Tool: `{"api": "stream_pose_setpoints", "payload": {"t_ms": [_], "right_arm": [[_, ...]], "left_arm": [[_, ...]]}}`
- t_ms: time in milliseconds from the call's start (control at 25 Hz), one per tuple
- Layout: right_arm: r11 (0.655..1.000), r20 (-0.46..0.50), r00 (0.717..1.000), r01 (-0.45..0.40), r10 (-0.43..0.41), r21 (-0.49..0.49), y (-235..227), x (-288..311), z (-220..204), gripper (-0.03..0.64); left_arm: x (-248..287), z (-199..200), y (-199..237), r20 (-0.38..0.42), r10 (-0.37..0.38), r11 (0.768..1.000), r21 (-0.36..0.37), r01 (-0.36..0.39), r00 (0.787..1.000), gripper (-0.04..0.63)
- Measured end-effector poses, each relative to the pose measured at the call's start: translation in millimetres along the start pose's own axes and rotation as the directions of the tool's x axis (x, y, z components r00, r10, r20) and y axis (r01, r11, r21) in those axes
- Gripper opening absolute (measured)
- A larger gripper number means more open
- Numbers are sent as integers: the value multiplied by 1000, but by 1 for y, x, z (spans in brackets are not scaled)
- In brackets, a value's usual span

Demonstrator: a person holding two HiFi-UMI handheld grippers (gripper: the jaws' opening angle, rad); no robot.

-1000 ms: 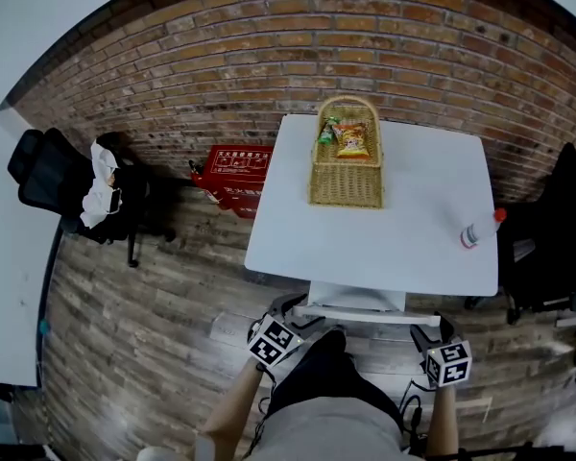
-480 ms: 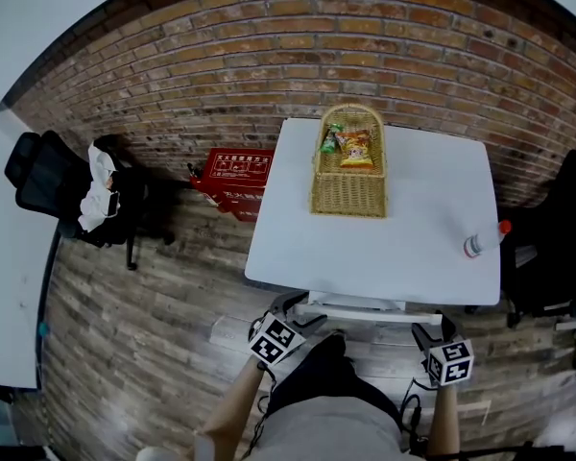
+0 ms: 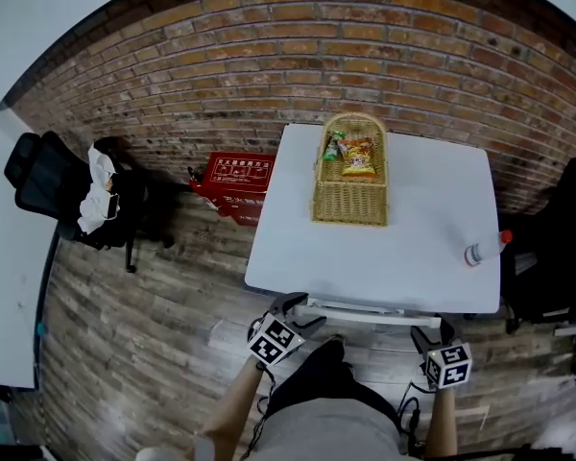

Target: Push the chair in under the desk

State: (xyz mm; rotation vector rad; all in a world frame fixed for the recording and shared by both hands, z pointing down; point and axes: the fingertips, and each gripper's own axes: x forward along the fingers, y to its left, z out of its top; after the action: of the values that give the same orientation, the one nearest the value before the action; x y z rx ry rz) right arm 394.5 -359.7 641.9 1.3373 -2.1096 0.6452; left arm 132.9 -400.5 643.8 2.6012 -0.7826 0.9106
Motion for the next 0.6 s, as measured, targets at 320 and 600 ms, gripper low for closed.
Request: {"api": "stream_pose_setpoints", "payload": {"t_ms": [320, 600], "right_arm": [[1000, -5, 1000, 8, -8, 5, 0, 0, -1, 293], [997, 47, 996, 76, -75, -9, 1, -10, 2, 295]], "left_arm": [[0, 0, 0, 7, 9, 999, -46, -8, 1000, 316], [-2, -1, -4, -1, 52, 997, -59, -52, 999, 318]]}}
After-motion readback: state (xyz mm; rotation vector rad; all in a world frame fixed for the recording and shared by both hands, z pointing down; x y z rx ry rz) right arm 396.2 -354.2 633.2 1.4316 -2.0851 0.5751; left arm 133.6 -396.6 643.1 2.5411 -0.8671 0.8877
